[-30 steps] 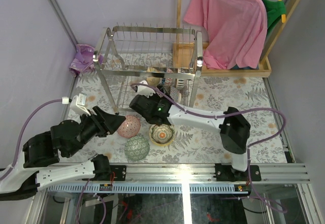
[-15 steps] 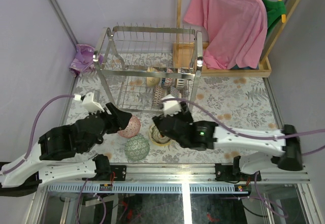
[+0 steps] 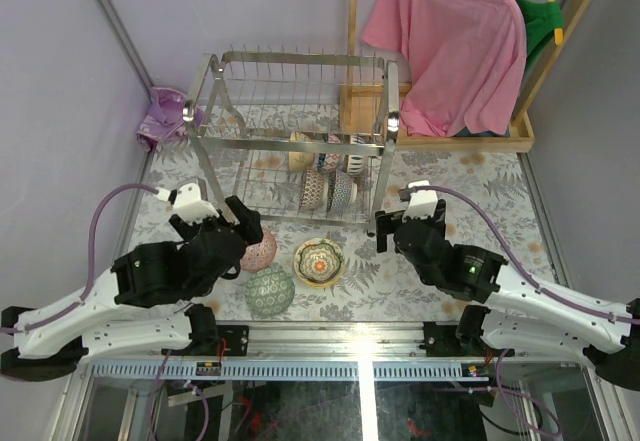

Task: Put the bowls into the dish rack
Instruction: Move the dish rack to the center of the board.

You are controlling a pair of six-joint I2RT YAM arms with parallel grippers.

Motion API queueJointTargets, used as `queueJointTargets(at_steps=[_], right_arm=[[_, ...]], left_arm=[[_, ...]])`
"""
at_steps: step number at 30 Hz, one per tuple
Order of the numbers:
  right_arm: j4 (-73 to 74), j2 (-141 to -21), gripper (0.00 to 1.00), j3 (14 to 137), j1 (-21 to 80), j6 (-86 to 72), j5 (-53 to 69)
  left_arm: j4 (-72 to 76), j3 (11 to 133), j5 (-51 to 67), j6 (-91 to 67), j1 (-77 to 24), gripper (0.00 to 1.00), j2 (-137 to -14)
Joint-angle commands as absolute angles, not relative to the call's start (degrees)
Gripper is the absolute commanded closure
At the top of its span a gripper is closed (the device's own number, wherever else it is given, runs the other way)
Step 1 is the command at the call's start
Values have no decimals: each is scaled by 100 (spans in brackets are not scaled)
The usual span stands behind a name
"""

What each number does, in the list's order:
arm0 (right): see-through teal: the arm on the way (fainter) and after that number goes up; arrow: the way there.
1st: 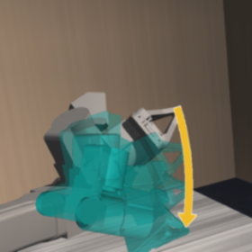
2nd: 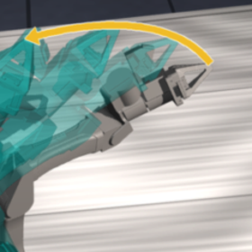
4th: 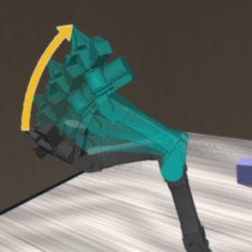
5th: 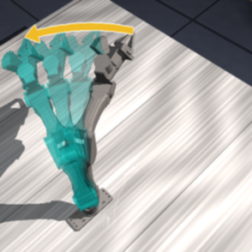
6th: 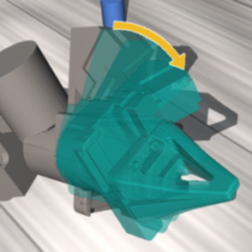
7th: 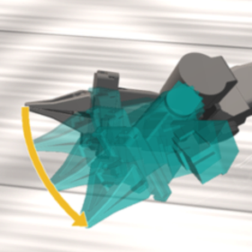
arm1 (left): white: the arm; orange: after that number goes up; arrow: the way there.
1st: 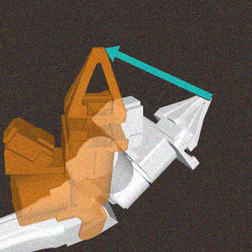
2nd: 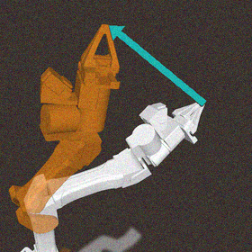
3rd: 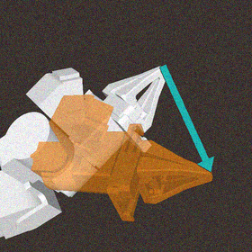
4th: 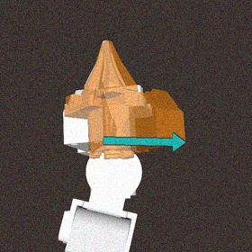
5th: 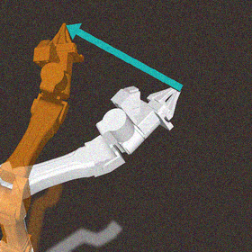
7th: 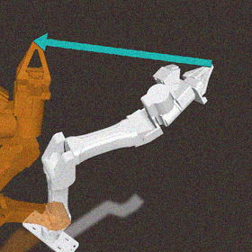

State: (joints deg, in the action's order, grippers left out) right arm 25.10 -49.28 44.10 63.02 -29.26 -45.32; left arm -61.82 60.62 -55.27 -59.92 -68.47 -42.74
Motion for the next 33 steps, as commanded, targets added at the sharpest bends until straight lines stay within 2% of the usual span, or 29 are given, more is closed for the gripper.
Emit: queueJointTargets(at_steps=[1,7,11,14,17,22,24,26,29,31,33], right_arm=[[1109,-5009,1,4176,6074,-2125,-4244],[35,-5160,1,4016,6012,-1511,-3964],[-434,-5396,2,3988,6008,-1367,-3926],[-440,-5797,5,4210,5956,-1389,-4207],[-427,-6088,17,4387,5842,-1527,-4513],[-441,-6280,45,4377,5619,-1804,-4615],[-501,-6345,59,4327,5536,-1819,-4573],[-606,-6413,61,4185,5243,-1869,-4391],[-743,-6399,55,4044,4949,-1872,-4159],[-824,-6427,55,3990,4773,-1858,-3998],[-859,-6478,61,3952,4592,-1871,-3859]], left_arm=[[-6295,5989,-6866,-6117,-6853,10,-4439],[-6213,5722,-7428,-6167,-6839,9,-4026],[-5657,5344,-7281,-5651,-6790,11,-3727],[-5824,5223,-7159,-5904,-6772,11,-3826],[-6134,5135,-7161,-6198,-6772,11,-3863],[-6070,4994,-7210,-6258,-6765,12,-3727],[-6023,4980,-7222,-6209,-6756,12,-3731],[-5899,4901,-7205,-6091,-6755,12,-3789],[-5776,4777,-7206,-6054,-6741,12,-3837],[-5667,4704,-7226,-6025,-6730,12,-3864],[-5470,4654,-7189,-5875,-6688,12,-3867]])
